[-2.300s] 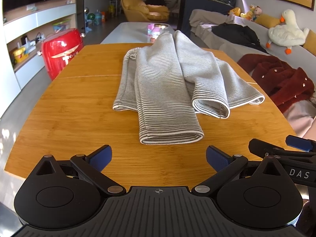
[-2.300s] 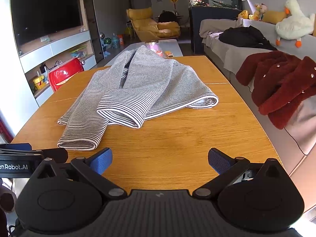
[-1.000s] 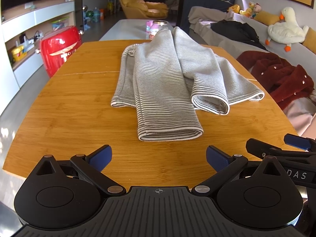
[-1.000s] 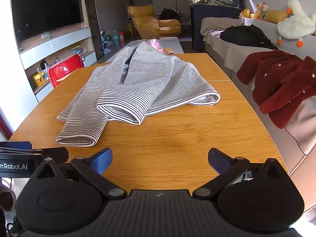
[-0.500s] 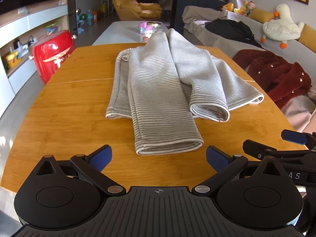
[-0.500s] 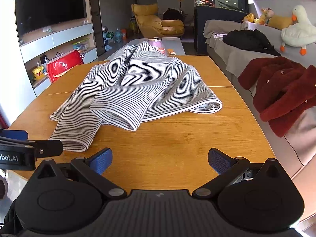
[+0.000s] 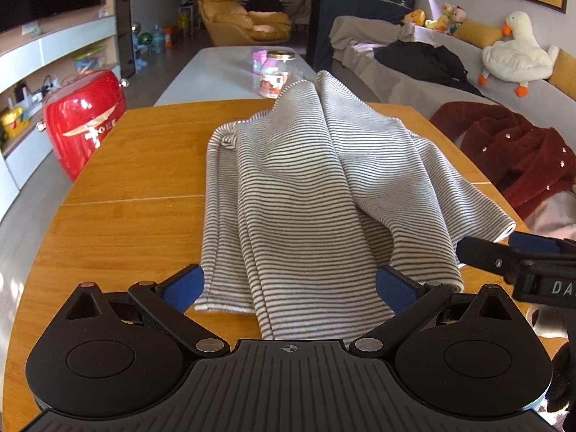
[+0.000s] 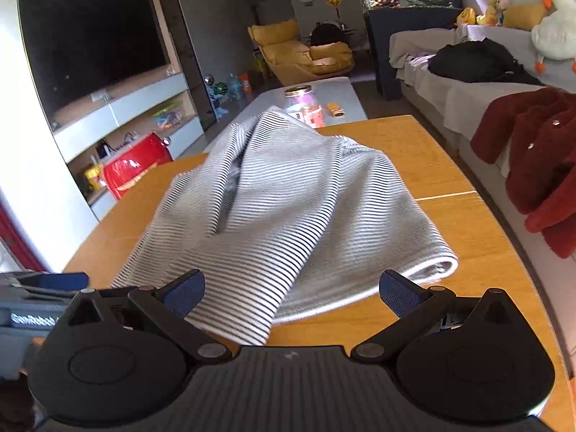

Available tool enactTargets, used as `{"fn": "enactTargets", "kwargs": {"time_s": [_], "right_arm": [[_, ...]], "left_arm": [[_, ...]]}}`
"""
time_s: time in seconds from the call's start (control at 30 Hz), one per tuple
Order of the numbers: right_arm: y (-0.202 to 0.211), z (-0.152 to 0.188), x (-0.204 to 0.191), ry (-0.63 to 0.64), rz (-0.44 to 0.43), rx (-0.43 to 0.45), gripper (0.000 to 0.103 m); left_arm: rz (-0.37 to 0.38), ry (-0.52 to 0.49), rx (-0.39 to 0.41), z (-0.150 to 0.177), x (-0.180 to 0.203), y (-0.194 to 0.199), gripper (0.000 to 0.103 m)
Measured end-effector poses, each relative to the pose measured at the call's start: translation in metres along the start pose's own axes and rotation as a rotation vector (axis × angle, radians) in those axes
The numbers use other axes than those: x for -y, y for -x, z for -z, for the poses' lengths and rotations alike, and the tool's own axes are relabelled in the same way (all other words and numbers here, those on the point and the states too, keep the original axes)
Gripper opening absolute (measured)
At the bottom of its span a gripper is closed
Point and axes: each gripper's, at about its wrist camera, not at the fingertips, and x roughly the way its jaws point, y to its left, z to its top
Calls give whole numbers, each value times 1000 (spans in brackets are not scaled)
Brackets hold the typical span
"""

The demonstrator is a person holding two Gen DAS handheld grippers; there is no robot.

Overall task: Fold clothes
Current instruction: 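Grasp the striped shirt collar with the left gripper while the right gripper grasps the other shoulder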

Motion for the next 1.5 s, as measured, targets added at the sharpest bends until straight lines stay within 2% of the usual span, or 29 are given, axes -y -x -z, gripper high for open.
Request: {"fn": "enactTargets", "kwargs": {"time_s": [0.07, 0.17, 0.27, 0.37, 0.47, 0.57, 0.67, 0.7, 0.77, 0.8, 1.0, 1.07, 1.1, 1.17, 1.2, 1.27, 1.3, 1.33, 1.37, 1.4, 1.5], "right_arm": [[-12, -13, 3, -44, -70, -10, 103], [-32, -32, 8, -106, -128, -48, 103], [-52, -44, 8, -78, -85, -59, 103], [-72, -49, 9, -39, -25, -75, 103], [-85, -47, 14, -77, -44, -119, 103], [-92, -45, 17, -79, -50, -127, 103], [-95, -45, 19, -84, -60, -124, 103], [-95, -44, 20, -89, -64, -118, 103], [-95, -43, 21, -81, -71, -119, 103], [-95, -43, 21, -66, -77, -127, 103], [-95, -46, 20, 23, -117, -179, 103], [-94, -44, 16, 64, -115, -186, 103], [-94, -42, 13, 92, -107, -184, 103], [-92, -37, 7, 130, -90, -172, 103], [-92, -35, 5, 147, -81, -164, 103], [-90, -31, 0, 172, -68, -156, 103], [-90, -32, 0, 174, -68, -161, 103], [-88, -33, 0, 172, -71, -171, 103], [-86, -36, 1, 162, -78, -183, 103], [-84, -40, 3, 149, -81, -187, 97], [-77, -59, 4, 167, -34, -136, 70]], "left_arm": [[4, -7, -16, -7, -2, -11, 103], [10, -11, -37, -18, -5, -26, 103], [21, -9, -63, -29, -15, -43, 103], [125, 47, -67, -39, -28, -56, 103], [227, 134, -66, -47, -44, -68, 103], [243, 155, -51, -56, -55, -82, 103], [223, 142, -20, -68, -61, -99, 103], [231, 153, -33, -72, -63, -107, 103], [274, 207, -71, -74, -69, -121, 95], [297, 234, -90, -75, -72, -129, 95], [297, 229, -132, -75, -69, -137, 96], [338, 253, -161, -75, -71, -136, 96], [345, 259, -168, -75, -71, -136, 92], [351, 267, -180, -75, -70, -138, 63], [346, 263, -177, -75, -69, -139, 58], [336, 246, -158, -76, -66, -140, 38], [336, 257, -142, -79, -70, -139, 33], [337, 272, -125, -82, -74, -137, 22], [338, 286, -108, -85, -78, -135, 18], [335, 313, -71, -90, -88, -128, 18], [253, 374, 71, -104, -125, -98, 16]]}}
